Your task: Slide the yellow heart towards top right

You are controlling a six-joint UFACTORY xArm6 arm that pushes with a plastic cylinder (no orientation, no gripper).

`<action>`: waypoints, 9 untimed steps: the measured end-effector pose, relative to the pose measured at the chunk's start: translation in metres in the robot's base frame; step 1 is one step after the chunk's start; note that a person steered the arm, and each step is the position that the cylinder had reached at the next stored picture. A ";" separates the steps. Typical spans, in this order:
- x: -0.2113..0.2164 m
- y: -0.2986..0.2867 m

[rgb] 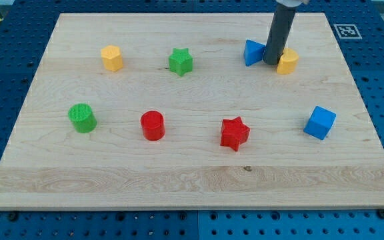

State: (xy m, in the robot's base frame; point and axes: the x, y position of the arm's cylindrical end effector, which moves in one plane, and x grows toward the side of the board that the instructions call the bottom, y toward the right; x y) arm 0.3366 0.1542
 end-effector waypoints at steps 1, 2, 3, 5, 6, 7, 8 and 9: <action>0.000 0.000; 0.015 -0.007; 0.033 -0.029; 0.047 0.002; 0.038 0.017; 0.032 0.019; -0.010 0.035; -0.021 0.040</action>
State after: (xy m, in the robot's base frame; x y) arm 0.3155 0.1945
